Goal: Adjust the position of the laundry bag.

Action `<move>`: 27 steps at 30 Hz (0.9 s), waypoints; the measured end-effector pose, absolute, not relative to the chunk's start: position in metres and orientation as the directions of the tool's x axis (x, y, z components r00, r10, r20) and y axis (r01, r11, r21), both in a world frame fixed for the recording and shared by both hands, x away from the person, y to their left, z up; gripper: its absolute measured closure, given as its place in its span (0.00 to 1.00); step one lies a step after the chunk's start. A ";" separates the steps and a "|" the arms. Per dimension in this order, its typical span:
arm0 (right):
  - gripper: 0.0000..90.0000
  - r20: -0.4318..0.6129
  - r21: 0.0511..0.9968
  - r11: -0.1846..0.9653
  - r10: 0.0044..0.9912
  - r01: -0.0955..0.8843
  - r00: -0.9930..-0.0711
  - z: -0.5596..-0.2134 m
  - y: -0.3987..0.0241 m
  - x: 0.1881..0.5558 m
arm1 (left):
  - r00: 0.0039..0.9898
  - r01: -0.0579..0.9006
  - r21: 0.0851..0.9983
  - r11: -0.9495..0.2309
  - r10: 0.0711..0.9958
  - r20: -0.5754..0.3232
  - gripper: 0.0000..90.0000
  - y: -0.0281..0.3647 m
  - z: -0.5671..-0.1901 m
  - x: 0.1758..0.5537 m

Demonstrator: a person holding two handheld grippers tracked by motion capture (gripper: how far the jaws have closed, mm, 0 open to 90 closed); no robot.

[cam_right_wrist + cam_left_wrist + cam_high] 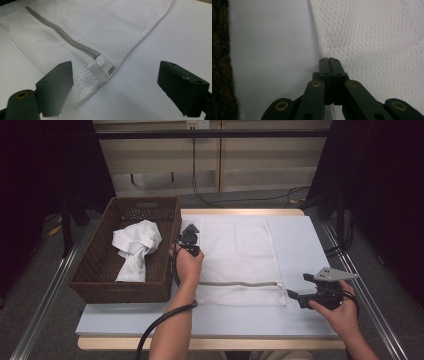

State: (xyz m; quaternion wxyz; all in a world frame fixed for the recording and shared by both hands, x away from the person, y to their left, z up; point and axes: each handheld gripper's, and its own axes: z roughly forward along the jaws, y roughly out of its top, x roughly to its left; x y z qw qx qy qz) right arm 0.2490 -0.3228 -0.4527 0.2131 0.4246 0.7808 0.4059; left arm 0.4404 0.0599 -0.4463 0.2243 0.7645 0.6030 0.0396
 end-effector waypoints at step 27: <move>0.14 0.006 0.815 0.314 0.835 0.486 -0.550 -0.452 -0.324 0.248 | 0.251 0.896 0.410 -0.171 0.956 -0.152 0.95 0.065 -0.435 0.440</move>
